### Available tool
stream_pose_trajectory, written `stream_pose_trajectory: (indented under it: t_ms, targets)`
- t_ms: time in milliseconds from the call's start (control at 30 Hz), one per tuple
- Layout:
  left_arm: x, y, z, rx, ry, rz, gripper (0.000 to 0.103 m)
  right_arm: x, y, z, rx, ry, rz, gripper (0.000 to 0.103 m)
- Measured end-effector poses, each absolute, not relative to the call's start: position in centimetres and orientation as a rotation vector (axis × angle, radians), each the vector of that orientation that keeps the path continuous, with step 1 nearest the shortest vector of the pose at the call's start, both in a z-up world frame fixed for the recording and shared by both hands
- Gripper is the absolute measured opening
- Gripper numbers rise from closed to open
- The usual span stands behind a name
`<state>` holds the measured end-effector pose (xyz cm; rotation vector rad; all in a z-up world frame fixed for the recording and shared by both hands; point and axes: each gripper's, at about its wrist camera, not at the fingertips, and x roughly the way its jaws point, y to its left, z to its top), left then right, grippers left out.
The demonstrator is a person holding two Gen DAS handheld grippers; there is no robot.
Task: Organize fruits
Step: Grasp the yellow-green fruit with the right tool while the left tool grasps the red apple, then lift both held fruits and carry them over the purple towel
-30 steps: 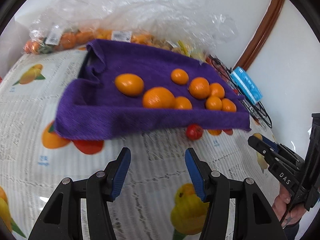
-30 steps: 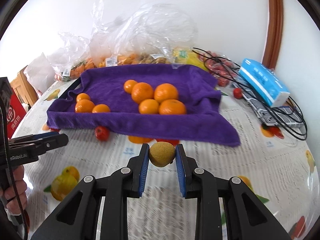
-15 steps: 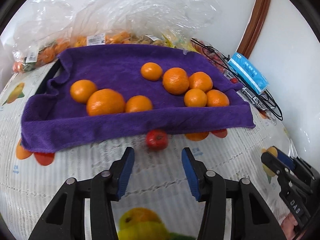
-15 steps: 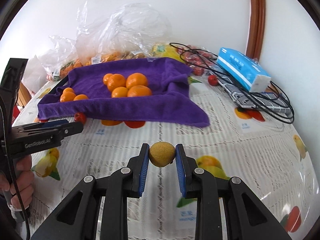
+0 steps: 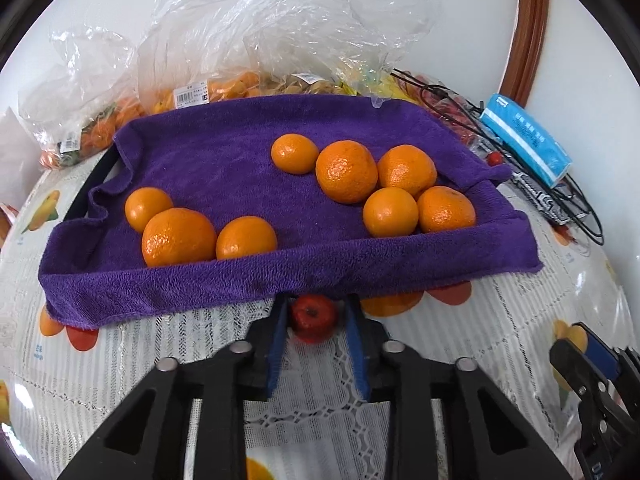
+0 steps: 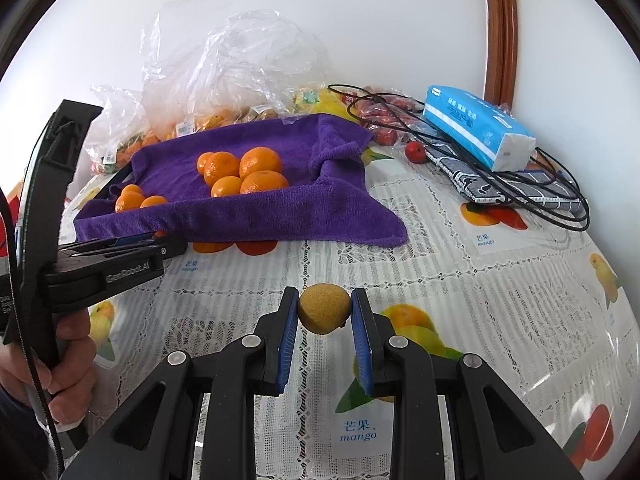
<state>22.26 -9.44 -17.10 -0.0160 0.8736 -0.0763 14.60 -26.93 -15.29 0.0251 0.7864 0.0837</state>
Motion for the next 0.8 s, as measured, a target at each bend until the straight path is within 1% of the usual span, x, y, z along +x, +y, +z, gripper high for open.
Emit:
stream_pose_trajectory:
  t_ms: [267,667,800]
  targets:
    - [21.4,-8.3,-17.0,-0.022,0.878,-0.085,0.023,14.4,-25.8,-15.4,-0.009,0.794,0.085,0.026]
    - [17.6,-1.7,-17.0,-0.015,0.885,-0.022,0.023,15.3,-21.2,-16.2,-0.017,0.851,0.148,0.026]
    - [16.6,0.1,-17.0,-0.028,0.876,0.001,0.023,14.8,-20.0,-16.0,-0.038,0.845,0.153,0.026]
